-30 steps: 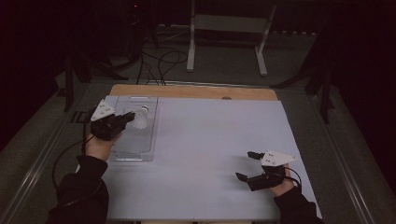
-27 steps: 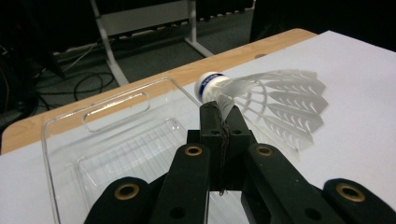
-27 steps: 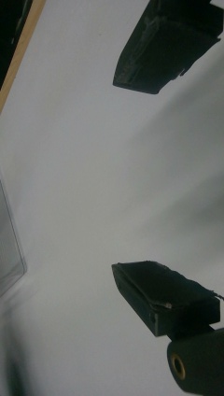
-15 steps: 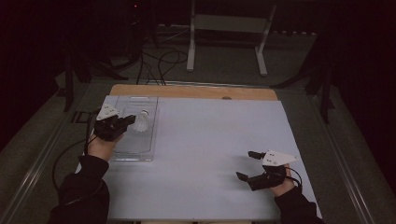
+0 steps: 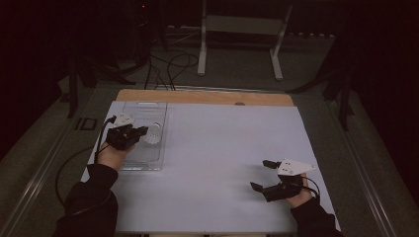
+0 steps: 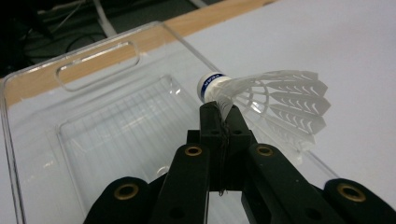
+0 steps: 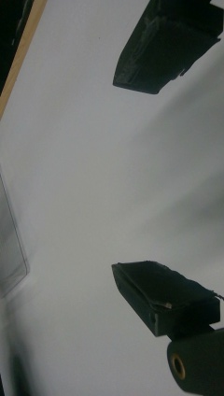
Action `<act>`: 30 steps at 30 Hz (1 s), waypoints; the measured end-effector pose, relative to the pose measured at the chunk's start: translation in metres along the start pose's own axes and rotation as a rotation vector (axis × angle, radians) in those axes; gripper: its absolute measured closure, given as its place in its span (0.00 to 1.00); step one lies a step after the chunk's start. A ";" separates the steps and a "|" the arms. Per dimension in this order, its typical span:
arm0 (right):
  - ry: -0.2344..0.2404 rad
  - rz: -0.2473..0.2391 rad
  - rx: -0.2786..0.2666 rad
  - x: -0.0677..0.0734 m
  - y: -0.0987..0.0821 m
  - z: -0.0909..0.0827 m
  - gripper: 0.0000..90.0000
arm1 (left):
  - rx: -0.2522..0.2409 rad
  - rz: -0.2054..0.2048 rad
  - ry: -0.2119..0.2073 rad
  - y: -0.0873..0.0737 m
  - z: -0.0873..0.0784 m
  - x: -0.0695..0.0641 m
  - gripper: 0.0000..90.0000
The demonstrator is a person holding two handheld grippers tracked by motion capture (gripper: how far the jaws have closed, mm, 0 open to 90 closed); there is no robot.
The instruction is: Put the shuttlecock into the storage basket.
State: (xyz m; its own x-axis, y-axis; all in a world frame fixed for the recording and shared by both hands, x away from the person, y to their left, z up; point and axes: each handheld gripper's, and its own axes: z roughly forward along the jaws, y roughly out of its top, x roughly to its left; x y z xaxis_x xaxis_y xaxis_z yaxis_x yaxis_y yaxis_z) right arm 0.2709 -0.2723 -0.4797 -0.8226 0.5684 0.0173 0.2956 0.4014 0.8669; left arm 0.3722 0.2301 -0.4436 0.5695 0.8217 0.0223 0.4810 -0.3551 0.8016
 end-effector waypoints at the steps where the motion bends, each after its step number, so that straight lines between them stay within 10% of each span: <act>1: 0.000 0.000 0.000 0.000 0.000 0.000 0.11 | 0.000 0.000 0.000 0.000 0.000 0.000 1.00; 25: 0.001 -0.002 0.018 0.000 -0.001 0.002 0.11 | 0.149 0.053 -0.009 -0.001 0.017 -0.005 0.98; 30: -0.001 -0.003 0.020 0.000 -0.001 0.002 0.11 | 0.151 0.007 -0.001 0.002 0.015 -0.005 0.65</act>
State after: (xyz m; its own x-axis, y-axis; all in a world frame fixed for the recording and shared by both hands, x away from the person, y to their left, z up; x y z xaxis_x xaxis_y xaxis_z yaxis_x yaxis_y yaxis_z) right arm 0.2715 -0.2714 -0.4815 -0.8228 0.5682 0.0140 0.3029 0.4176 0.8566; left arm 0.3806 0.2183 -0.4512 0.5740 0.8184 0.0270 0.5718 -0.4242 0.7022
